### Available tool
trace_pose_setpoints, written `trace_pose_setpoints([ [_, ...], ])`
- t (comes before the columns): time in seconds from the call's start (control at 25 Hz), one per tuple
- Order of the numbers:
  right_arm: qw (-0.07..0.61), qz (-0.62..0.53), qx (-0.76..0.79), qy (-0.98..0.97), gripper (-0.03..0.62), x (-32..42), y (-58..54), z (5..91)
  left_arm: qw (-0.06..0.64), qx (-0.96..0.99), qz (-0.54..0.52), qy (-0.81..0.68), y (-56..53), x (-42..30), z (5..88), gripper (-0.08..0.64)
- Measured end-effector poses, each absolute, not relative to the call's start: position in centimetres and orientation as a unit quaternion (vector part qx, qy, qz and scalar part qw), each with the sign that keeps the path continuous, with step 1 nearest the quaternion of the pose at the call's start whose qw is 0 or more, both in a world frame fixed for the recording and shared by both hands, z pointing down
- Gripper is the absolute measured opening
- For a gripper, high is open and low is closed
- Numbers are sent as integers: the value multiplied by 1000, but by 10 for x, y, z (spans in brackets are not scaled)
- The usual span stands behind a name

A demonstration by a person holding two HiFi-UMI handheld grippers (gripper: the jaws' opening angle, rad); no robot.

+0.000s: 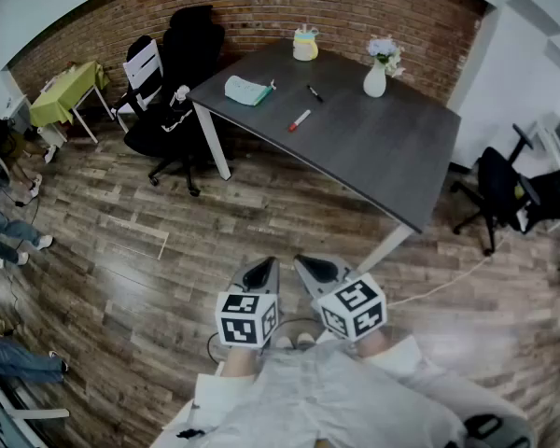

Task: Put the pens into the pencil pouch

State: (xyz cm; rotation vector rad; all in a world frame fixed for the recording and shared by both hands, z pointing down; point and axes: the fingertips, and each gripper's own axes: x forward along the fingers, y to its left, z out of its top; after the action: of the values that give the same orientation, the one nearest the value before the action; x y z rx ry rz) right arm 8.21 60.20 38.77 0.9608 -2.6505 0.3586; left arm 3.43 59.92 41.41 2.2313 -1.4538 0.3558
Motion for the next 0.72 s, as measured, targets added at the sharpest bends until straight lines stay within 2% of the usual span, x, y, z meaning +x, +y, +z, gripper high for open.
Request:
trace_pose_setpoints([
  [0.52,142,127,331,-924,5,67,596,381,216,813,134,-524,595,24,410,8],
  [0.72,84,141,334,-928,6,66,595,368,194,843,48,-500,593,23,385,9],
])
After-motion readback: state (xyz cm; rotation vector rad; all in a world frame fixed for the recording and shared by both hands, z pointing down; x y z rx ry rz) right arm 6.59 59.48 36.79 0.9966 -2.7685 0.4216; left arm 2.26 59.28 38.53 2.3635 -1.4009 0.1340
